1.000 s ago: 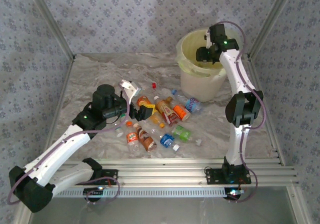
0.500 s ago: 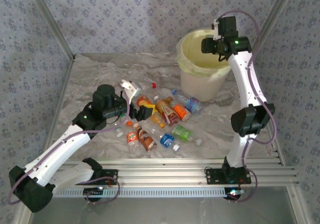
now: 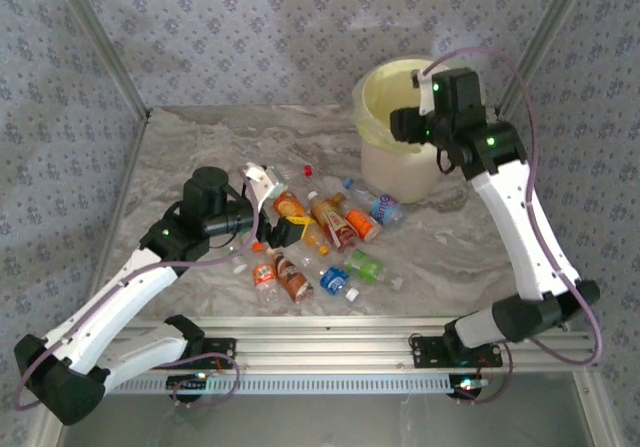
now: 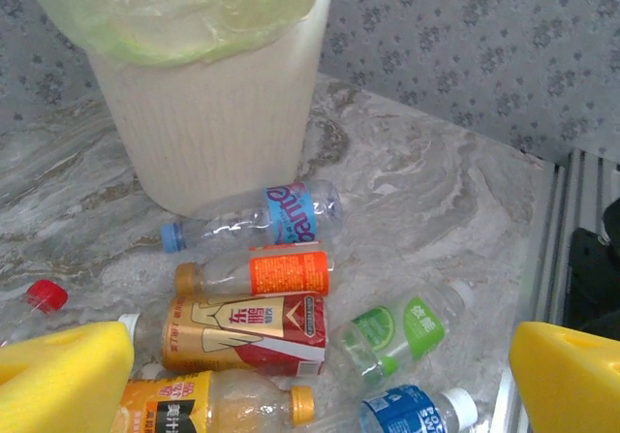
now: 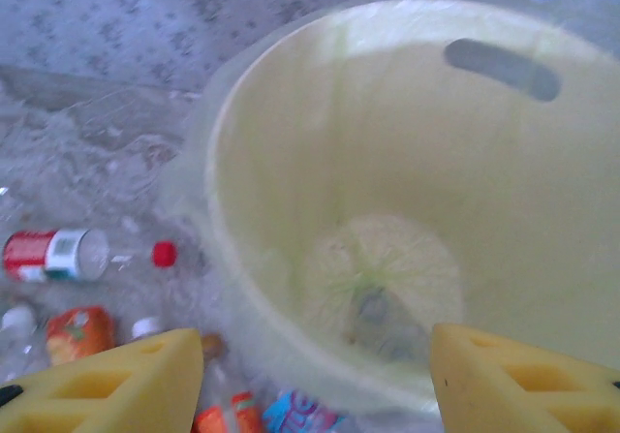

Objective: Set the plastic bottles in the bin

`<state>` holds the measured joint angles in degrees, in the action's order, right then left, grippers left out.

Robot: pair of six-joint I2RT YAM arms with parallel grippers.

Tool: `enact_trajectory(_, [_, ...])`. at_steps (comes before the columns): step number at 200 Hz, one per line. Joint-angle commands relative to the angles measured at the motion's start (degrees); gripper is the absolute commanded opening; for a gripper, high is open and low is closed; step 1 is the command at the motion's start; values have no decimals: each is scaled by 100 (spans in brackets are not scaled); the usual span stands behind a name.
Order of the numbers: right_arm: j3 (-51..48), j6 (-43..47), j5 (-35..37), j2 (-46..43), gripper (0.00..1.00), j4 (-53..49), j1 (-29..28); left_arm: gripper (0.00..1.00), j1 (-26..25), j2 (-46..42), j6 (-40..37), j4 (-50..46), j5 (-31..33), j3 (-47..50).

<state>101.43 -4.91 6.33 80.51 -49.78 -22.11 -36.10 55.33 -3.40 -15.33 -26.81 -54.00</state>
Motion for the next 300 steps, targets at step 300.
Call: enact_trajectory(300, [-5047, -932, -435, 84, 84, 1121, -2323, 100, -563, 259, -739, -870, -642, -295])
